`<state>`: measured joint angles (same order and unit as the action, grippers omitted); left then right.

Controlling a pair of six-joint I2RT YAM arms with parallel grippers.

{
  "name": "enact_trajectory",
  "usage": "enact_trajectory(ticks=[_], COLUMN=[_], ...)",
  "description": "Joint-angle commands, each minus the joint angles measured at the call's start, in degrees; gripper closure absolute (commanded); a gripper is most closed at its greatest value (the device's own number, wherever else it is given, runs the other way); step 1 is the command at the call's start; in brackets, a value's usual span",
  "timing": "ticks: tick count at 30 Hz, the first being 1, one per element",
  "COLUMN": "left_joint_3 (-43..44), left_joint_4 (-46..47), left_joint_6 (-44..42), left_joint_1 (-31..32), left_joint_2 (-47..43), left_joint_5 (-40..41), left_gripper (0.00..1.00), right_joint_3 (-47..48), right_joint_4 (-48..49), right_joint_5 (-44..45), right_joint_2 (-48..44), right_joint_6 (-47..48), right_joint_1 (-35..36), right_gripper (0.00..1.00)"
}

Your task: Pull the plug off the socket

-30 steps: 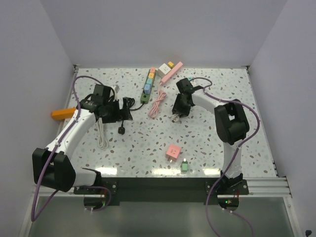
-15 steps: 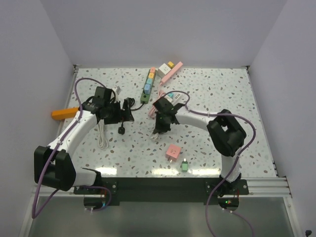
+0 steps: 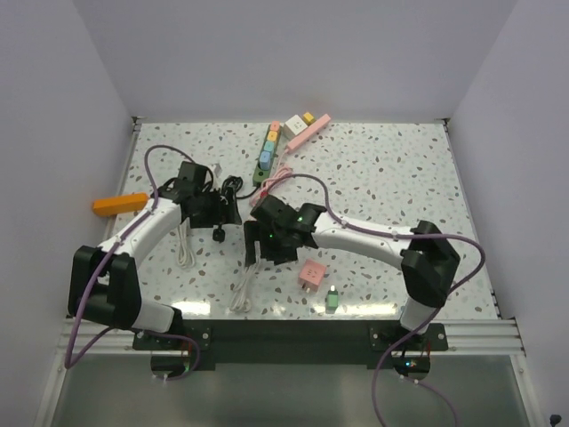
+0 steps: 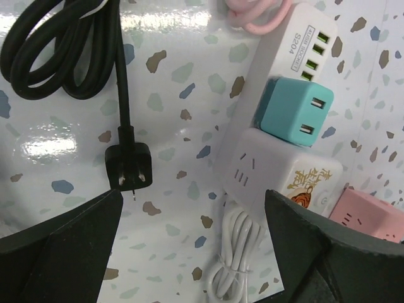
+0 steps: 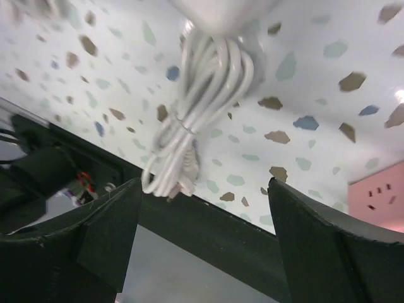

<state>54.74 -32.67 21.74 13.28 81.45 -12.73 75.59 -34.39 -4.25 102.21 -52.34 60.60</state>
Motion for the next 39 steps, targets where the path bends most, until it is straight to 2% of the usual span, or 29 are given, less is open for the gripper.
enact_trajectory(ticks=[1, 4, 8, 14, 19, 21, 24, 27, 28, 30, 33, 37, 39], left_joint_3=[-0.43, 0.10, 0.89, -0.16, -0.34, -1.04, -2.00, -2.53, -2.53, -2.62, -2.27, -2.88, -3.67], left_joint_4=[2.26, 1.73, -0.03, 0.23, -1.26, -1.35, -0.91, -0.39, -0.29, 0.23, 1.54, 6.20, 10.49], left_joint_6=[-0.65, 1.02, 3.40, 5.25, 5.16, 5.24, 5.16, 4.98, 4.90, 4.81, 4.81, 5.33, 6.47], left_joint_1=[0.34, 0.26, 0.26, -0.18, -0.27, -0.36, -0.45, -0.53, -0.62, -0.80, -0.71, -0.71, -0.71], left_joint_2=[-0.68, -1.64, -3.49, -9.11, -10.52, -11.05, -11.66, -11.58, -11.32, -10.96, -9.91, -7.19, -5.61], left_joint_5=[3.41, 7.18, 12.54, 13.44, 13.17, 13.17, 13.00, 13.00, 11.78, 11.50, 10.10, 6.77, 2.90], left_gripper=[0.00, 0.00, 0.02, 0.03, 0.03, 0.03, 0.03, 0.03, 0.03, 0.03, 0.03, 0.03, 0.03], right_joint_3=[7.00, 12.10, 19.05, 32.49, 43.65, 44.81, 44.29, 41.49, 39.48, 34.22, 24.48, 16.37, 12.67], right_joint_4=[-3.92, -6.82, -11.83, -16.39, -20.89, -21.59, -20.63, -18.79, -18.35, -15.20, -6.41, -2.00, 0.98], right_joint_5=[6.35, 10.83, 14.70, 17.96, 18.31, 17.96, 16.47, 15.24, 14.98, 13.49, 8.85, 3.74, -1.71], right_joint_2=[-5.53, -4.75, 1.04, 14.57, 24.95, 27.59, 28.92, 28.04, 27.34, 23.59, 16.13, 10.39, 9.50], right_joint_6=[2.93, 4.08, 4.08, 3.65, 2.86, 2.42, 2.41, 2.85, 3.38, 4.78, 10.57, 16.99, 18.93], right_joint_1=[-1.53, -3.29, -6.71, -8.74, -8.92, -9.01, -9.09, -9.36, -9.71, -9.88, -10.59, -13.13, -14.19], right_gripper=[0.16, 0.16, 0.16, 0.16, 0.24, 0.28, 0.37, 0.65, 0.80, 0.98, 1.00, 1.00, 1.00])
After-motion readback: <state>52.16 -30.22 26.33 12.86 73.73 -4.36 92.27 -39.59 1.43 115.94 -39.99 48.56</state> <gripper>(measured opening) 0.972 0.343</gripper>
